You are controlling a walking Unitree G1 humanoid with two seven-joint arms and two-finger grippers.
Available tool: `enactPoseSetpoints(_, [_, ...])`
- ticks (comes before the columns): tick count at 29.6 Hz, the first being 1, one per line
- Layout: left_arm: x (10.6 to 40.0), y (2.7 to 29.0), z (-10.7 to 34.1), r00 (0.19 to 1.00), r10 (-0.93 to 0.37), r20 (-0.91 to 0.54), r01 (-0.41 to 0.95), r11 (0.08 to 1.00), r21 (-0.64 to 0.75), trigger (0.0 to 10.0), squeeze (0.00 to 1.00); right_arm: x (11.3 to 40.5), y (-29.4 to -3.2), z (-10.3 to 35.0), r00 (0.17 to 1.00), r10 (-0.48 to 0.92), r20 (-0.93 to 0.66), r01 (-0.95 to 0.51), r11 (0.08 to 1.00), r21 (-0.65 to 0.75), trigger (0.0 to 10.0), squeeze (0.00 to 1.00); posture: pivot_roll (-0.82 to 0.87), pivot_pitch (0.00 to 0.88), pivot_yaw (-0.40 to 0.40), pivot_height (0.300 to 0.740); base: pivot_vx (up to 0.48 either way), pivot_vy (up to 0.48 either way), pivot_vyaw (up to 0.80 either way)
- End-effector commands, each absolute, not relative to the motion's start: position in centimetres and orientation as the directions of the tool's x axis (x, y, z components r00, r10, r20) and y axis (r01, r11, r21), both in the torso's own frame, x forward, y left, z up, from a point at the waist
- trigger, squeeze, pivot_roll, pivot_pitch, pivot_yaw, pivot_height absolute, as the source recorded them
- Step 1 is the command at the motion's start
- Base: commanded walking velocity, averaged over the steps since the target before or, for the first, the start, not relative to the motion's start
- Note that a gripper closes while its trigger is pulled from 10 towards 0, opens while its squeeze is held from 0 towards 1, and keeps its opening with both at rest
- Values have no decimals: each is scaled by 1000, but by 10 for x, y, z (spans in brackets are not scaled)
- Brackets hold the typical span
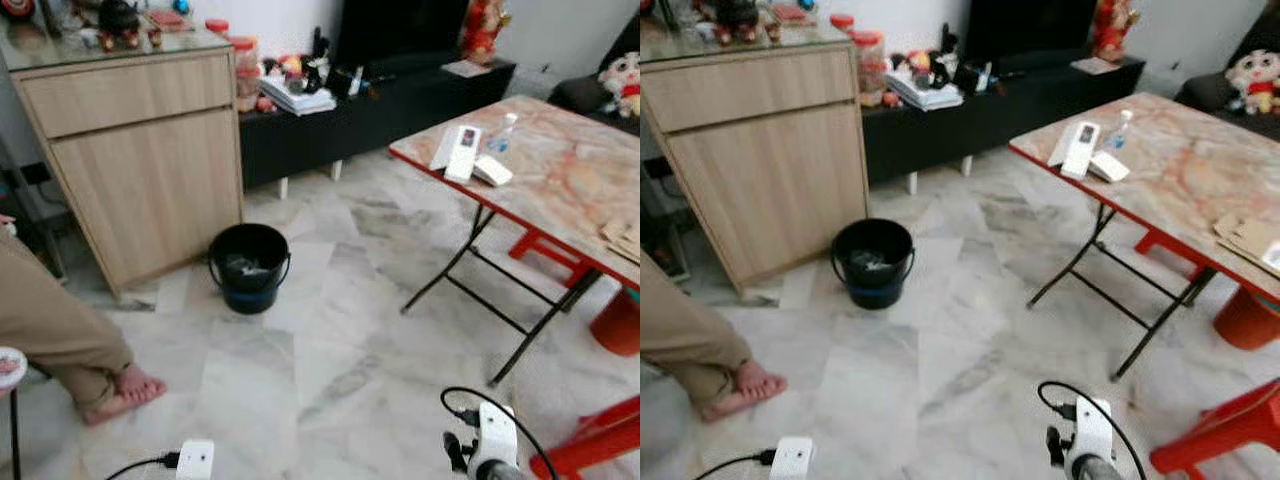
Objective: Picking trash to rubbish bin
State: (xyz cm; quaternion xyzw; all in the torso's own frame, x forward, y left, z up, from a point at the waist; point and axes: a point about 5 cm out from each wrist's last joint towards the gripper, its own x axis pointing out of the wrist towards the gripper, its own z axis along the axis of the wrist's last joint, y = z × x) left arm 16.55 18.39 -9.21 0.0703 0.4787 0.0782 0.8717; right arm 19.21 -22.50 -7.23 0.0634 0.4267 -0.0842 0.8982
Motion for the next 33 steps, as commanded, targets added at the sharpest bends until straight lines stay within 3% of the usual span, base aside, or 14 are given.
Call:
enactPoseSetpoints(1, [166,181,-92,527,198,-826,-50,978,202,10000,0,197,-228,-69,635,-104,-765,211,977,42,10000,0,-109,17,-129,740,304,0,0])
enactPoseSetpoints(30, [166,182,-91,540,219,-813,-76,974,212,10000,0,200,-226,-67,652,-94,-752,194,980,46,10000,0,-104,1,-125,740,332,0,0])
enactPoseSetpoints(33, [164,183,-92,536,222,-815,-81,974,212,10000,0,201,-226,-67,653,-94,-752,178,983,32,10000,0,-100,4,-127,740,338,0,775])
